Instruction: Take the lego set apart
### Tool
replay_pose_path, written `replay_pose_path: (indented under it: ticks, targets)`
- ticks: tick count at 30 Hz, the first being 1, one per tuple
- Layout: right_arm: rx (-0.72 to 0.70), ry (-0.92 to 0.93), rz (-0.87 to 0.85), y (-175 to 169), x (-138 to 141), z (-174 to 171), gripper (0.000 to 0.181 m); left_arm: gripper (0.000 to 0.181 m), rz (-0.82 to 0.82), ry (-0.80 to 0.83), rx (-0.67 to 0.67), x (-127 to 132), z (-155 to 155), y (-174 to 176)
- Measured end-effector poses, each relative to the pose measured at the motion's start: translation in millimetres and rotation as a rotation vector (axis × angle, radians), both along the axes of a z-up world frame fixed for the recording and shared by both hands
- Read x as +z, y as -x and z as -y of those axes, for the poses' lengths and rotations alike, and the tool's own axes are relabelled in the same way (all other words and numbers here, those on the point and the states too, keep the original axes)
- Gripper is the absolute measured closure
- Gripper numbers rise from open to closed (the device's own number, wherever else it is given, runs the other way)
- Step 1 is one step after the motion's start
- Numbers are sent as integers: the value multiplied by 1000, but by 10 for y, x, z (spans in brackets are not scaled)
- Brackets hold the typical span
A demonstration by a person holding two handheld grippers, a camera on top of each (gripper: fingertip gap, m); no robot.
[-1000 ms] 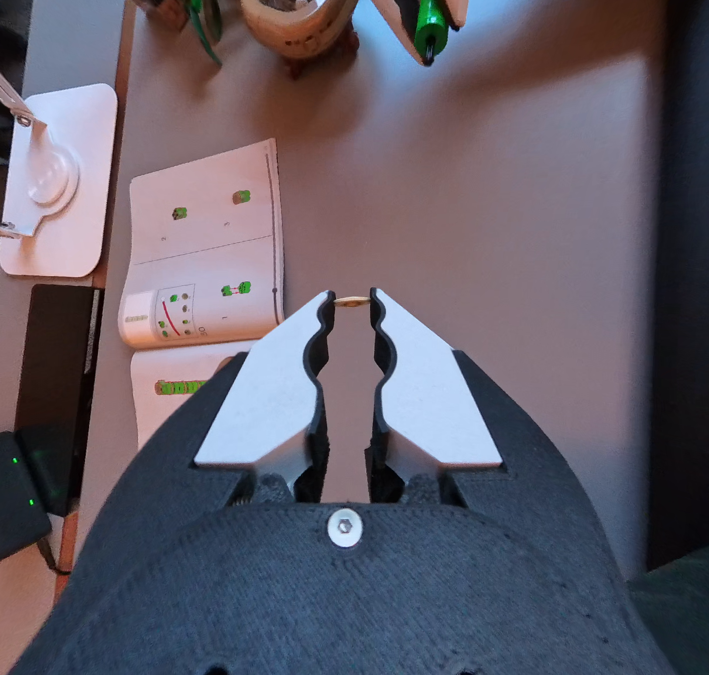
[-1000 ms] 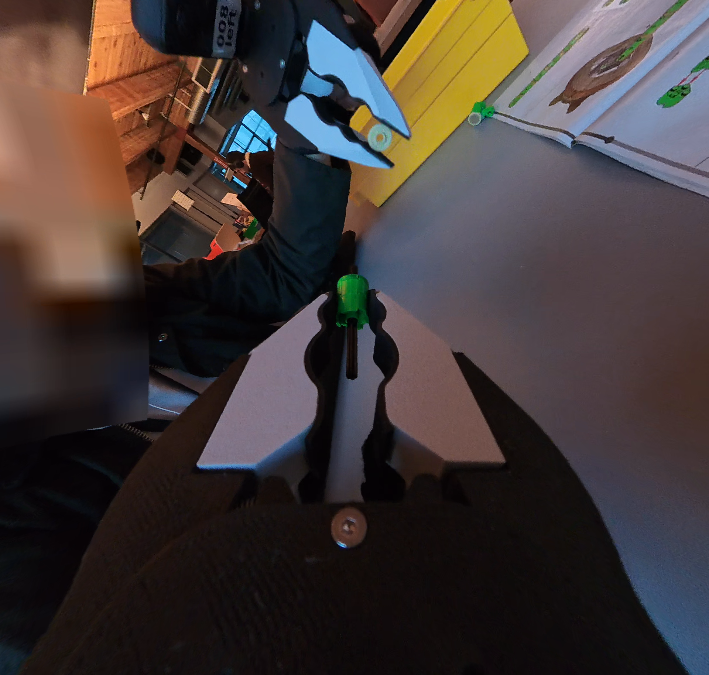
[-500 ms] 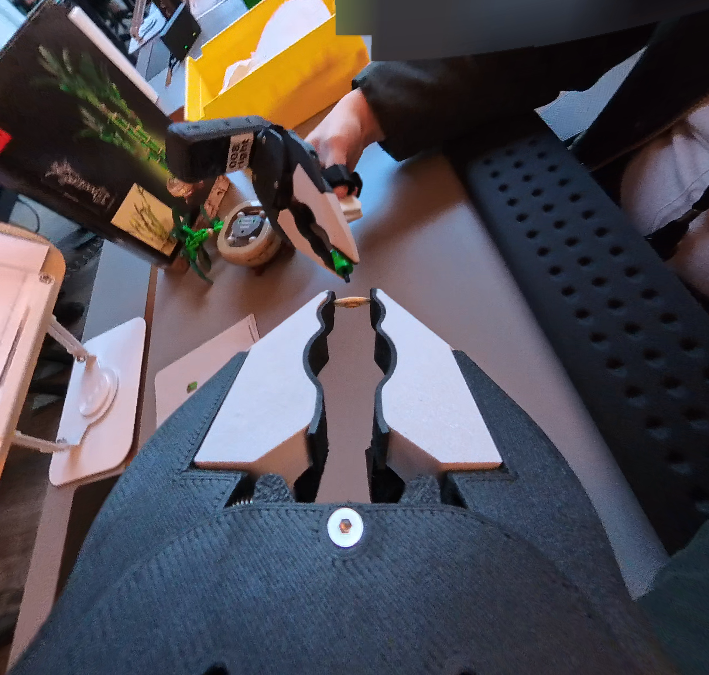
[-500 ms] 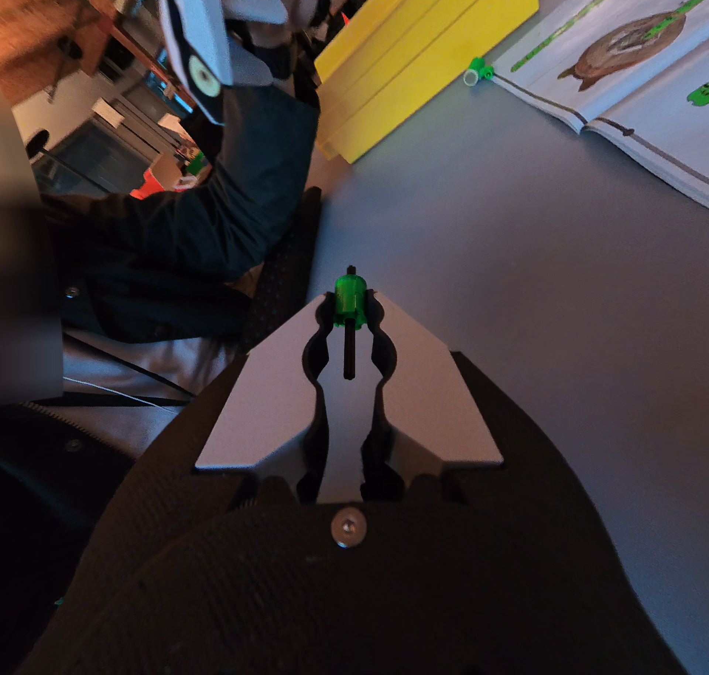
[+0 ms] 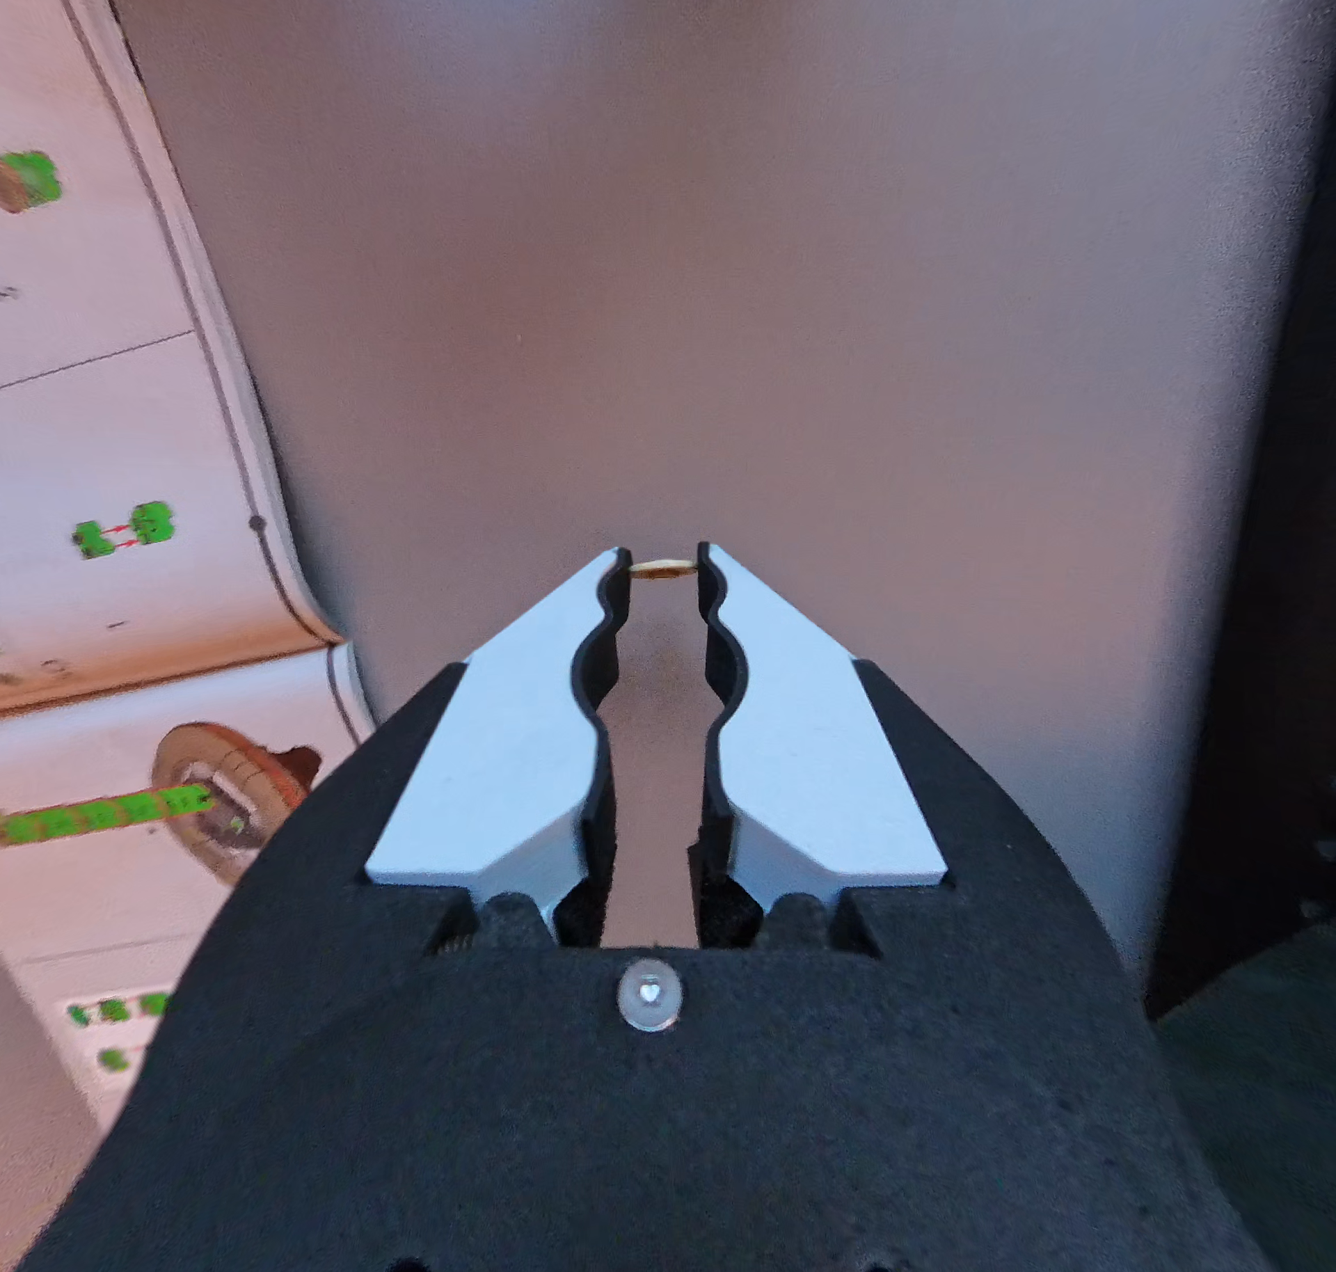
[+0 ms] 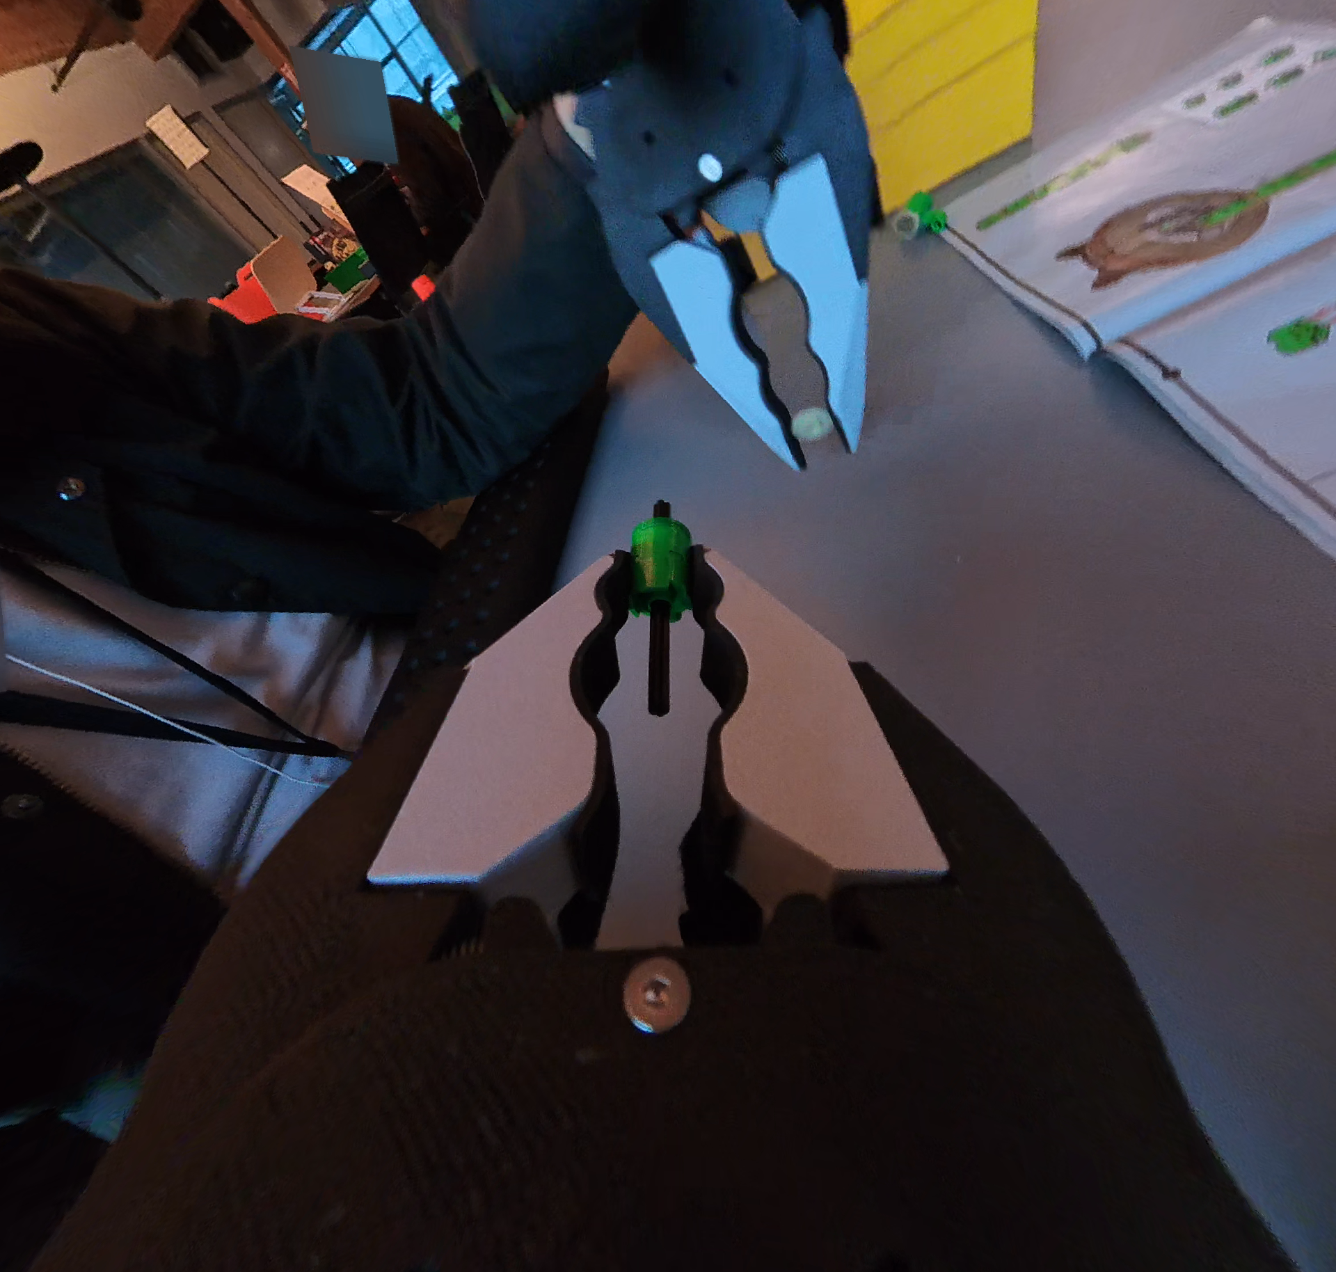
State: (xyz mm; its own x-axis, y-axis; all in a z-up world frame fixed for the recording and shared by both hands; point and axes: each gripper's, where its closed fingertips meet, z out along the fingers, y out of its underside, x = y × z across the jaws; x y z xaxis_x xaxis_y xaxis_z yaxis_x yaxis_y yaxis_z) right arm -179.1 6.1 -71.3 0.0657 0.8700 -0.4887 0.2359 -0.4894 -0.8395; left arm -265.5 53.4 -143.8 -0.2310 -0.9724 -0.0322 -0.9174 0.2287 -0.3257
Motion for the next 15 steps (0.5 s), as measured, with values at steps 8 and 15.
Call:
replay_pose_path:
  ticks: [8,15]
  targets:
    - [-24,-303,-61,0,187,9,166,127,75,25,72,37,-89,-98]
    - [-80,-507,25,22,157,-62,166,123,401,143,9,687,195,-474]
